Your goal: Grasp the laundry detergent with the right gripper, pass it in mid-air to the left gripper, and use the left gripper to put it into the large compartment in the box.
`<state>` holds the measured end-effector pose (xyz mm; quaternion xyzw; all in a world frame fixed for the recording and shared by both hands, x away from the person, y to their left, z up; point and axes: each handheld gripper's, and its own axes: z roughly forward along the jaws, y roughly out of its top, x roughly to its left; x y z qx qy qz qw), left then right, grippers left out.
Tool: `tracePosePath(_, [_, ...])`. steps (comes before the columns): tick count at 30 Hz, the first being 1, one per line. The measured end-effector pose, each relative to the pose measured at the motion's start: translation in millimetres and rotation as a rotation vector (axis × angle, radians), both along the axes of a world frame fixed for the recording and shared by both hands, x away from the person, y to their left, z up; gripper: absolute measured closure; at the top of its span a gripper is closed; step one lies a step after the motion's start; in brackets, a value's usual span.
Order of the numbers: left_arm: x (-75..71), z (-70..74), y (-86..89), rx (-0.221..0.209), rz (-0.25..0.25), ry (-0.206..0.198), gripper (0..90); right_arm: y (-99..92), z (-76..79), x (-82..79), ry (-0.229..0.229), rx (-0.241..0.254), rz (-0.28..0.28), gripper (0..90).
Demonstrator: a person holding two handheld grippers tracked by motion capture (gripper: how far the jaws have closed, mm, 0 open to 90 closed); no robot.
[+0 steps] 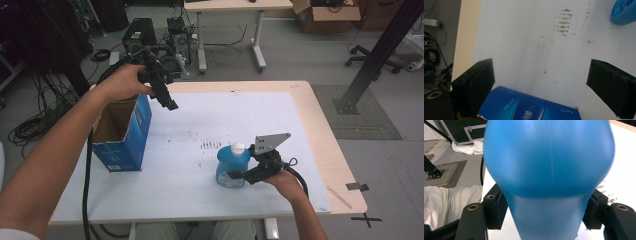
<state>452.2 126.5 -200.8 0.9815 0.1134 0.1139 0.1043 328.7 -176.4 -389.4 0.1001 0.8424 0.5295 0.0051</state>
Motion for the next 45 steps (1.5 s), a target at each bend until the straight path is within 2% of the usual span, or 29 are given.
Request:
tracePosePath(11, [-1.3, -0.3, -1.0, 0.002, -0.002, -0.002, 8.1, -0.3, 0.9, 0.0, -0.021, -0.003, -0.002, 39.7])
tracePosePath(17, [-3.6, 0.3, -2.1, 0.006, -0.005, -0.001, 8.0, -0.2, 2.9, -1.6, -0.057, -0.008, -0.01, 42.0])
tracePosePath(23, [-8.0, 1.9, -3.7, 0.006, -0.01, 0.002, 8.0, 1.4, 7.4, -1.2, -0.074, -0.032, -0.012, 42.8])
tracePosePath(25, [-10.1, 2.7, -3.8, 0.009, -0.011, 0.002, 7.9, 2.0, 11.5, -1.0, -0.073, -0.032, -0.01, 42.8])
tracePosePath(30, [-17.9, 5.3, -4.6, 0.015, -0.016, 0.009, 7.9, 0.9, 27.3, 0.9, -0.081, 0.003, -0.009, 42.8])
tracePosePath(39, [-35.8, 12.1, -6.4, 0.032, -0.039, 0.022, 7.8, 6.0, 55.1, 3.4, -0.092, -0.019, -0.003, 42.8])
tracePosePath(41, [-41.0, 13.5, -6.8, 0.024, -0.042, 0.025, 7.8, 8.0, 59.1, 4.0, -0.101, -0.026, 0.0, 42.8])
tracePosePath(45, [-50.4, 14.7, -7.3, 0.016, -0.053, 0.042, 8.1, 13.6, 66.0, 6.3, -0.086, -0.041, 0.001, 42.8])
